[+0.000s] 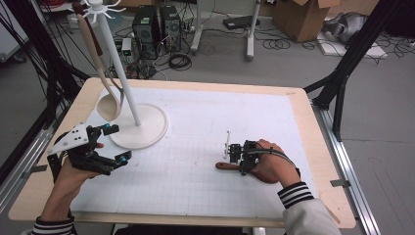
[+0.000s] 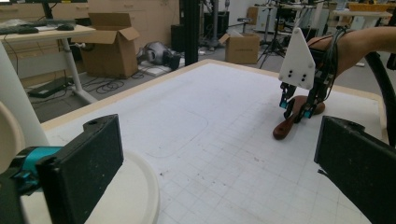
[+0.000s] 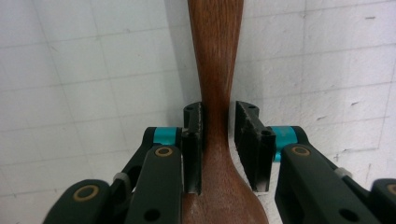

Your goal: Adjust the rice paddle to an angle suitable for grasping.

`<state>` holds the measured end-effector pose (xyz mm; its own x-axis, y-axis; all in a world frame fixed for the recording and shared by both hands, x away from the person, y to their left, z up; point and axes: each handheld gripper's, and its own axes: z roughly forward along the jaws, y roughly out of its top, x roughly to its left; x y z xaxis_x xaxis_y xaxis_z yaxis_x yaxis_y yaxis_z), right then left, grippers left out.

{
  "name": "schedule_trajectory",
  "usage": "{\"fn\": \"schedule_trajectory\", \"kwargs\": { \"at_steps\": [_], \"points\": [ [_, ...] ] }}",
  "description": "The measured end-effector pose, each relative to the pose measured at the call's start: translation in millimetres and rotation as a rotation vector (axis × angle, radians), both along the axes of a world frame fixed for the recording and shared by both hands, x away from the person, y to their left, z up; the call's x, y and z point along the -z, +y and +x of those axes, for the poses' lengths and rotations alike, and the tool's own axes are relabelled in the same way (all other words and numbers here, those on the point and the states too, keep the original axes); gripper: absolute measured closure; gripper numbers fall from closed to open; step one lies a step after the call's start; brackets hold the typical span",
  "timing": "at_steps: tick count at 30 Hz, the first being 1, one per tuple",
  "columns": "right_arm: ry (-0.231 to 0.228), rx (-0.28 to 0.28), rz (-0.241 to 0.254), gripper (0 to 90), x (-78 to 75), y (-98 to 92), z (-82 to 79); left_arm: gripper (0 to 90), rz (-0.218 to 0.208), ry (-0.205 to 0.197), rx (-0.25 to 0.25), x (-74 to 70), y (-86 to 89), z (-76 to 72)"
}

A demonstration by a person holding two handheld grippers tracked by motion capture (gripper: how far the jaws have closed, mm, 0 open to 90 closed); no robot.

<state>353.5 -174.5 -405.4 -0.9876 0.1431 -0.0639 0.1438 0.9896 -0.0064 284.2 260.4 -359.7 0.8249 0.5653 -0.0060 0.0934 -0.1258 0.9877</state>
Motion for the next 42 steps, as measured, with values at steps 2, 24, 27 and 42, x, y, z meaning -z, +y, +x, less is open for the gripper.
{"fn": "schedule_trajectory", "kwargs": {
  "at_steps": [2, 24, 27, 42],
  "points": [
    [-0.001, -0.002, -0.003, 73.2, -0.2, 0.2, 0.1, 1.7, 0.0, 0.0, 0.0, 0.0, -0.1, 0.0],
    [0.02, -0.024, -0.001, 78.3, -0.6, 0.4, 0.4, 1.7, -0.001, 0.004, 0.001, 0.5, -0.6, 0.2],
    [0.02, -0.023, 0.017, 78.4, -2.1, -0.6, 0.2, 1.7, 0.0, 0.008, 0.002, 0.6, -0.3, 0.4],
    [-0.007, 0.016, 0.21, 78.5, -28.1, -13.6, -2.2, 1.7, -0.001, 0.012, 0.011, 1.3, -2.4, 0.8]
  ]
}}
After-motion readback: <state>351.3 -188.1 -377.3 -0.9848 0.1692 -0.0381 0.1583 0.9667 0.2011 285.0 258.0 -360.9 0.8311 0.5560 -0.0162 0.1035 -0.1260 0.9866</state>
